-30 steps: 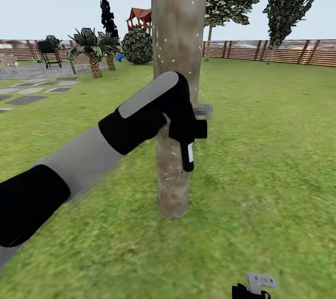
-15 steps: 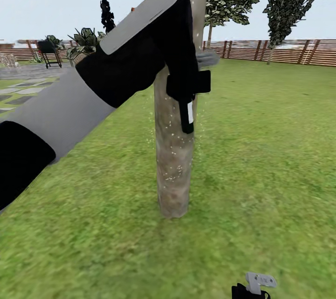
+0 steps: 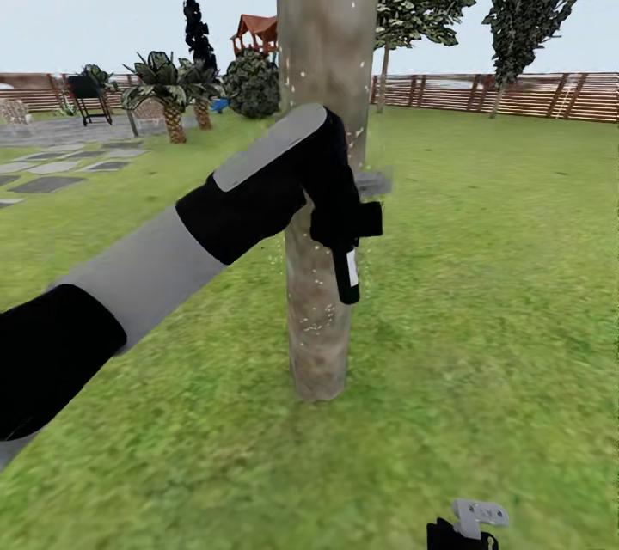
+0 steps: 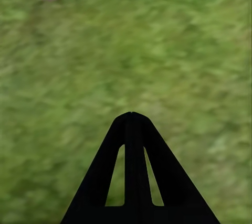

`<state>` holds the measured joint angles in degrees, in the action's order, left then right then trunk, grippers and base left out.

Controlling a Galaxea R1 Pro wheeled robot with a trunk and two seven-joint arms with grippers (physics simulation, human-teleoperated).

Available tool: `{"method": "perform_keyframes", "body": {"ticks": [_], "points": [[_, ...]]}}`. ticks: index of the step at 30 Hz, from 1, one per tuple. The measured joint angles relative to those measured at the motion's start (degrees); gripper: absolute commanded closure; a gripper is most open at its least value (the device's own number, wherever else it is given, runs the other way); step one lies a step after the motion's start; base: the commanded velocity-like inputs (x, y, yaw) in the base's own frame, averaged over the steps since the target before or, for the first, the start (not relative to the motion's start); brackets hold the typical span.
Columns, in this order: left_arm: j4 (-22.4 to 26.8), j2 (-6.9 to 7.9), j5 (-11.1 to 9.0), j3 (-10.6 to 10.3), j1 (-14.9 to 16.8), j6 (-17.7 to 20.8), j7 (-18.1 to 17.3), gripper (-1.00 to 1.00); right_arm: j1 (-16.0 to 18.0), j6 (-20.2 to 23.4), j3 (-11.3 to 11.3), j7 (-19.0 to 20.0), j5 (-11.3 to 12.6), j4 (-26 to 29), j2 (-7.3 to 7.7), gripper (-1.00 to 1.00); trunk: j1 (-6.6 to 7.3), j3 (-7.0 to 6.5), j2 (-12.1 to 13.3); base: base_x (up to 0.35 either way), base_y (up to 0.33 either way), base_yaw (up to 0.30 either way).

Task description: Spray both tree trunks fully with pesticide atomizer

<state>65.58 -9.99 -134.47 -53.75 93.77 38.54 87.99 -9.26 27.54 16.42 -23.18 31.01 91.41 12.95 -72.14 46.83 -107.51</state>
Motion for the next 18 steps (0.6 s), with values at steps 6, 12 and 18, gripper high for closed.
{"method": "perform_keyframes", "body": {"ticks": [6,12,18], "points": [[0.46,0.0,0.4,-0.11,-8.13,0.0,-0.02,1.0,-0.05,0.0,-0.02,0.0,0.06,0.07,0.0,1.0,0.01,-0.18,0.0,0.0,0.0,-0.094],[0.49,-0.01,11.17,-0.11,-19.19,0.67,-1.36,1.0,-0.06,-0.01,-0.01,0.0,0.05,0.06,0.0,1.0,0.01,-0.39,0.0,0.0,0.042,-0.166],[0.01,0.0,22.04,-0.26,-28.57,0.78,-1.94,1.0,-0.08,-0.02,-0.01,0.02,0.0,-0.33,0.0,1.0,0.01,-0.63,-0.01,0.0,0.282,-0.179]]}}
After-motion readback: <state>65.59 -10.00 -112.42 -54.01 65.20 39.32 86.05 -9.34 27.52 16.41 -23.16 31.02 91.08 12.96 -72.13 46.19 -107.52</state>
